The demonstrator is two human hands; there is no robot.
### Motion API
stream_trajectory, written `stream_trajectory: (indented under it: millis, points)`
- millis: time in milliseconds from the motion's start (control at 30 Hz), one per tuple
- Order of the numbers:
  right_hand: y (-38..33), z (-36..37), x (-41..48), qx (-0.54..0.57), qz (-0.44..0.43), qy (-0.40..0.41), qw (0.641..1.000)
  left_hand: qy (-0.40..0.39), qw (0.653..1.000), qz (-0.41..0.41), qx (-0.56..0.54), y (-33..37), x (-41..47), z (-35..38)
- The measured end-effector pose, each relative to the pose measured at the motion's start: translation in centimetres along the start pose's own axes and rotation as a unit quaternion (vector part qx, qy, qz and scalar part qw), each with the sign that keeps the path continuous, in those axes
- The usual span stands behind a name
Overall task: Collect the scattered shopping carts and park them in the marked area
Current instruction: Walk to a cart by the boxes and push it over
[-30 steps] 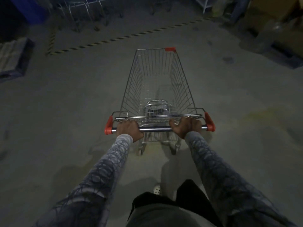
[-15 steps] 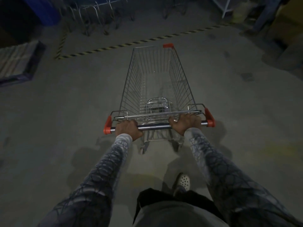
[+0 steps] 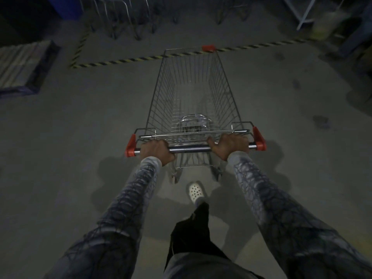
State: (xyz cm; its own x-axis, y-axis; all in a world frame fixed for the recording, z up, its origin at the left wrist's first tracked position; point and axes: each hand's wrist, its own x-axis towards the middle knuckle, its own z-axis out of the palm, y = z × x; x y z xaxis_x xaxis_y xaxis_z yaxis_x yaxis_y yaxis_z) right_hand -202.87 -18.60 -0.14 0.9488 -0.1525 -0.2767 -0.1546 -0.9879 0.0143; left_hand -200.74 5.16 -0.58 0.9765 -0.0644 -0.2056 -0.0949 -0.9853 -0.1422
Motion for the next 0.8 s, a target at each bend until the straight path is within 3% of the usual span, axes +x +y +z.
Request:
stream_trajectory:
  millis: [600,800]
  points:
    - [7.0,-12.9,40.4,-0.004,0.021,-0.023,1.0,0.007,1.0,0.016,-0.026,9.3,40.6,-9.7]
    - [11.2,-17.4,56.5,0.002,0.001,-0.03,1.0,0.024,0.999,-0.014,-0.024,14.6,55.2,-13.5]
